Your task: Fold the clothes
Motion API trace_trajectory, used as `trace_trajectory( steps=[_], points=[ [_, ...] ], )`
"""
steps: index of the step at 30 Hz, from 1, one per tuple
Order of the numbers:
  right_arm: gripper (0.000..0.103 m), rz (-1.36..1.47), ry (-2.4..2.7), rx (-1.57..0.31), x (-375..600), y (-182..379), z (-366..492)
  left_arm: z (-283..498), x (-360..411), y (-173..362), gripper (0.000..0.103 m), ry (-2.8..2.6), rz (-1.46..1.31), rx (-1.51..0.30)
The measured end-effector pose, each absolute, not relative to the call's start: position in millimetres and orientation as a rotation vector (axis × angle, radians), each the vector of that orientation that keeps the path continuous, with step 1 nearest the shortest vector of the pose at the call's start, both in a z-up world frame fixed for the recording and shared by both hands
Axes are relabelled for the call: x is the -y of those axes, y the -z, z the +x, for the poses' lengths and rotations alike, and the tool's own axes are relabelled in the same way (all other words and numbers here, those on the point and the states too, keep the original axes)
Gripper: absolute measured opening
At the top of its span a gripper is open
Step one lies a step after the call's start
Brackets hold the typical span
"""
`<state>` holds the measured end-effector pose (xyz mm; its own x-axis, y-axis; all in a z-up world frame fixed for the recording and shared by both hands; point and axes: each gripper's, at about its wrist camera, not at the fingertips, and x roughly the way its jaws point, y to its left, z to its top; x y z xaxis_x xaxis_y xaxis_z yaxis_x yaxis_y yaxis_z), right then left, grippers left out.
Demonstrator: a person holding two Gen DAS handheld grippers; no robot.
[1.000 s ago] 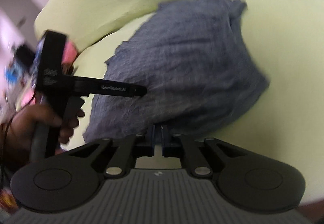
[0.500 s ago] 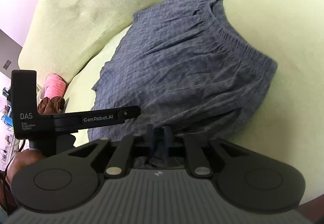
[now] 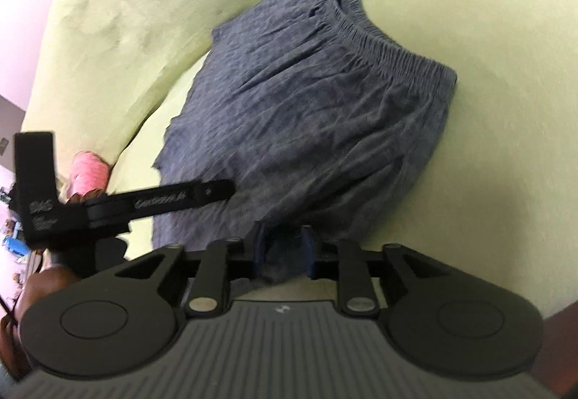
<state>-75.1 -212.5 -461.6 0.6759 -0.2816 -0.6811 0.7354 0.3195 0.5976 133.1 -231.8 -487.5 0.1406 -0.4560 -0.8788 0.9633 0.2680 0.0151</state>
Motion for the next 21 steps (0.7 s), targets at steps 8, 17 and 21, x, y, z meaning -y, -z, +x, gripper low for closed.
trace_trajectory(
  steps=[8,17,21],
  points=[
    [0.013,0.946,0.718,-0.516,206.2,453.0,-54.2,133.9,233.2,487.5,0.078,1.156,0.705,-0.899],
    [0.019,1.048,0.690,-0.535,201.0,461.3,-56.0,135.2,235.0,487.9,0.080,1.153,0.703,-0.900],
    [0.019,1.094,0.685,-0.473,202.8,468.2,-55.8,134.8,235.9,487.7,0.081,1.151,0.705,-0.899]
  ],
)
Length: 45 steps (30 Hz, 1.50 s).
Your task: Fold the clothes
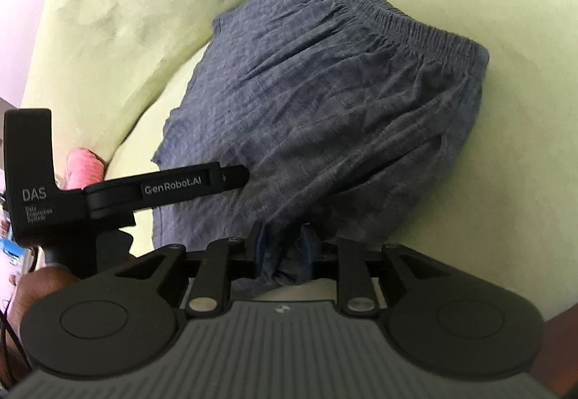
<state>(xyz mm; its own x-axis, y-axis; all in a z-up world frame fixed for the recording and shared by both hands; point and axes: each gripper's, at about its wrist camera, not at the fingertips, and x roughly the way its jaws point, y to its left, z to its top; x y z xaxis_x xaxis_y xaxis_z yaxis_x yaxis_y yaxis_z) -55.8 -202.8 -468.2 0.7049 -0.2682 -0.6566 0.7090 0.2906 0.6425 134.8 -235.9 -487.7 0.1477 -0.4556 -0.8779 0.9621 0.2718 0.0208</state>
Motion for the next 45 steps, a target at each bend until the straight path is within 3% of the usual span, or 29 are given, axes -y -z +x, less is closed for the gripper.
trace_trajectory(
  steps=[4,9,15,17,19,20,23,26,29,31,37,40,43,45],
  points=[
    [0.007,1.004,0.679,-0.467,192.8,452.9,-51.7,136.3,236.7,487.5,0.081,1.157,0.709,-0.901],
    [0.002,0.861,0.667,-0.508,172.9,432.3,-52.7,135.8,237.7,487.4,0.081,1.157,0.711,-0.895],
    [0.000,1.096,0.784,-0.656,190.8,459.8,-77.8,136.3,237.6,487.2,0.081,1.161,0.719,-0.895],
    [0.006,1.080,0.792,-0.572,191.1,449.6,-88.2,136.3,237.8,487.0,0.081,1.162,0.721,-0.893],
    [0.030,1.099,0.792,-0.482,192.7,445.2,-96.3,135.3,238.8,487.6,0.081,1.157,0.720,-0.894],
    [0.035,1.115,0.798,-0.463,194.1,446.4,-98.0,134.9,239.1,487.6,0.081,1.155,0.720,-0.893],
    [0.035,1.198,0.789,-0.394,200.0,457.8,-101.2,134.7,238.8,487.3,0.081,1.156,0.723,-0.891],
    [0.033,1.268,0.754,-0.301,204.9,467.5,-101.0,135.1,239.3,487.4,0.081,1.156,0.724,-0.892],
    [0.009,1.246,0.721,-0.315,210.2,470.9,-88.6,134.8,239.9,487.1,0.081,1.157,0.730,-0.888],
    [0.005,1.204,0.713,-0.321,210.3,466.9,-82.1,135.4,239.7,486.7,0.081,1.161,0.732,-0.890],
    [0.002,1.029,0.813,-0.440,192.7,445.4,-87.1,127.7,239.9,480.2,0.080,1.192,0.755,-0.868],
    [0.002,1.087,0.820,-0.498,195.1,455.9,-87.8,119.7,240.8,483.8,0.080,1.194,0.799,-0.832],
    [0.012,1.175,0.784,-0.517,204.5,466.4,-92.1,121.8,238.6,482.7,0.080,1.188,0.798,-0.831],
    [0.026,1.144,0.767,-0.544,206.1,458.3,-95.5,125.8,235.8,481.7,0.080,1.179,0.803,-0.830]
  ],
)
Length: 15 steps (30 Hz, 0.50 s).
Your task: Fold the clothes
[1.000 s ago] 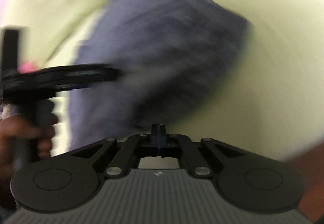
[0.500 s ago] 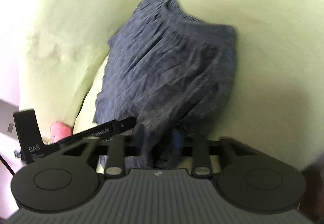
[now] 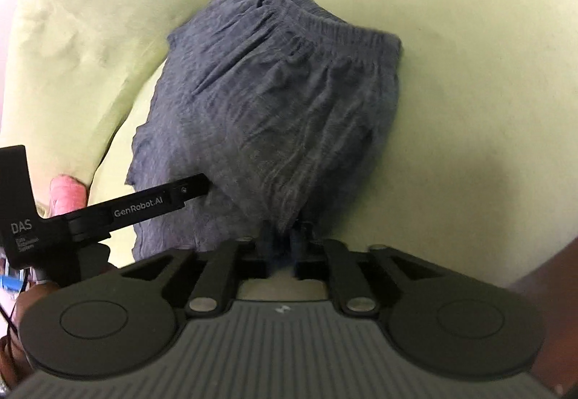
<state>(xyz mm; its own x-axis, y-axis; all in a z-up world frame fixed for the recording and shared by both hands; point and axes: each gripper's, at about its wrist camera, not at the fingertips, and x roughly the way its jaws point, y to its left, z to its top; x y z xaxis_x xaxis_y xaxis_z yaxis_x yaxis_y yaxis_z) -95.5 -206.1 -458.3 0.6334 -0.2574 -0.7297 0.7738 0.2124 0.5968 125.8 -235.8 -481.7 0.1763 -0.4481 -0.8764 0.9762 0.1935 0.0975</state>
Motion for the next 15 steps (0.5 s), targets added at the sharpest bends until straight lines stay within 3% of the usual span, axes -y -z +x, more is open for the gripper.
trace_trajectory(
  steps=[10,11,12,15],
  points=[
    [0.027,1.278,0.765,-0.391,232.1,463.1,-129.0,147.2,199.9,478.4,0.080,1.130,0.777,-0.854],
    [0.023,1.286,0.775,-0.384,232.9,465.2,-128.9,147.8,194.2,476.6,0.080,1.132,0.781,-0.856],
    [0.011,1.295,0.784,-0.377,233.8,467.4,-128.9,148.7,184.7,474.4,0.080,1.142,0.783,-0.863],
    [0.006,1.162,0.799,-0.378,224.9,453.4,-121.8,152.7,166.4,475.7,0.080,1.142,0.809,-0.869]
  ],
)
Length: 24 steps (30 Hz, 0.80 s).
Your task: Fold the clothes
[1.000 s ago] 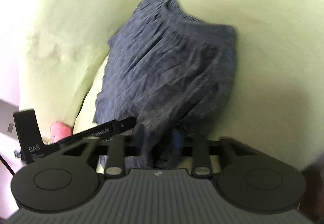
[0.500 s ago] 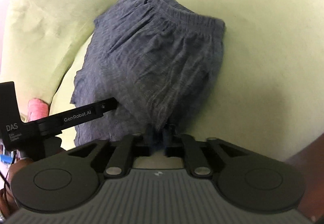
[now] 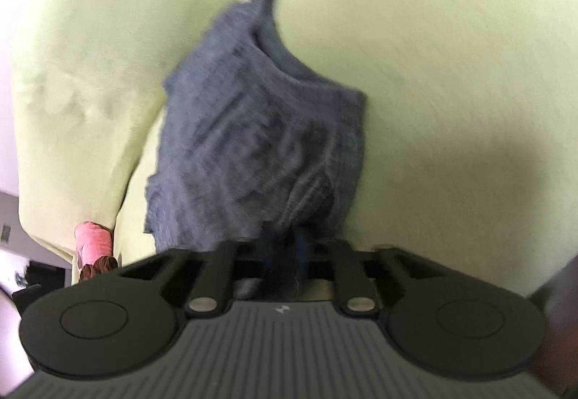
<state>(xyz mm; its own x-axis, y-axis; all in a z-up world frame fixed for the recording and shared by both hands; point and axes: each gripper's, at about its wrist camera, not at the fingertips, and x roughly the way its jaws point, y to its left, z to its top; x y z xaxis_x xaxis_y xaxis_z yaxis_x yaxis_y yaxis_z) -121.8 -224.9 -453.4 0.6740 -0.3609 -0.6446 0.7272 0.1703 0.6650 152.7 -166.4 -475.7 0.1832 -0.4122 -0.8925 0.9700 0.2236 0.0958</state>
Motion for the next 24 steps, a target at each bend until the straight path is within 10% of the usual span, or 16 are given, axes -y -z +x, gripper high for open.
trace_trajectory(
  steps=[5,14,16,20,24],
  points=[
    [0.011,1.113,0.860,-0.514,225.4,461.9,-113.2,184.3,121.6,488.6,0.081,1.082,0.803,-0.960],
    [0.054,1.122,0.829,-0.515,219.5,443.9,-122.9,209.7,95.1,473.1,0.078,1.000,0.748,-0.984],
    [0.049,1.155,0.842,-0.488,220.5,446.8,-128.2,205.1,96.7,465.1,0.078,1.030,0.710,-0.993],
    [0.004,0.953,0.785,-0.597,214.2,435.8,-111.2,189.0,105.6,455.1,0.078,1.081,0.684,-0.978],
    [0.000,0.848,0.676,-0.667,202.8,438.1,-96.0,169.7,131.8,454.7,0.078,1.151,0.662,-0.969]
  ],
)
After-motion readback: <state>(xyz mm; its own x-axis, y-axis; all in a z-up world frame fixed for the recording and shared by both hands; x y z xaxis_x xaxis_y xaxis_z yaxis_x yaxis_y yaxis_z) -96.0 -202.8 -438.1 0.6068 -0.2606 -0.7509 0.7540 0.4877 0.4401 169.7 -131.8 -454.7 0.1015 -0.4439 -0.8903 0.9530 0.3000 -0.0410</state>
